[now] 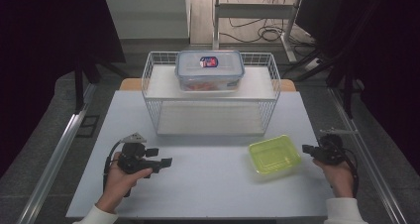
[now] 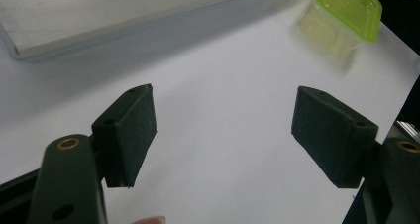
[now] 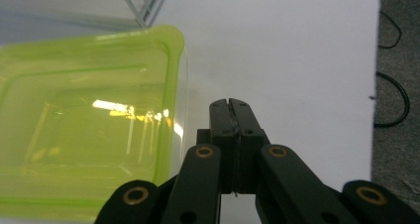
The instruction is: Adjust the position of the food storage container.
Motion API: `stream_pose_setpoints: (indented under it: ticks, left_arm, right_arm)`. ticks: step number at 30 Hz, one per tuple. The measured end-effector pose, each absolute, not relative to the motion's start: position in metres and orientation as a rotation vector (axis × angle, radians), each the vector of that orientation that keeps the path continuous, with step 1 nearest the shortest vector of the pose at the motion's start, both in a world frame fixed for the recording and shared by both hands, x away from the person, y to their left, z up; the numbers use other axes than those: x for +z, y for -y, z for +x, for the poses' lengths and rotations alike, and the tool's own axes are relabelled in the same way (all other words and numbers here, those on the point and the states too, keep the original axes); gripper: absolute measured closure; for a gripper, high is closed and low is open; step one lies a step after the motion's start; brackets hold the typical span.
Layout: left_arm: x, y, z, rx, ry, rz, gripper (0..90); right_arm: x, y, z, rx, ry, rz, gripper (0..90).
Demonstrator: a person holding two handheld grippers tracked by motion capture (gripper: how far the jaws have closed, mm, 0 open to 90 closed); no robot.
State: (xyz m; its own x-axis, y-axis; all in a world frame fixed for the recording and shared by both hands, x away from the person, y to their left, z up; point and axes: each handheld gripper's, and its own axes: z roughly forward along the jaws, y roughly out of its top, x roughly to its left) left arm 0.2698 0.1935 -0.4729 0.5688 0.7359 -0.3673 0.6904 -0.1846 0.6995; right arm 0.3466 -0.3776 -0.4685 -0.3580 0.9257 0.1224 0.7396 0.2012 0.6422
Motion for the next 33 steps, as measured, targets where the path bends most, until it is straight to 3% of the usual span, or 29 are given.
stream_pose_setpoints:
  ticks: [33]
  left_arm:
    - [-0.477, -0.199, 0.268, 0.061, -1.170, 1.907, 25.1]
  right_arm:
    - [-0.481, 0.325, 0.348, 0.908, -2.428, 1.381, 89.2]
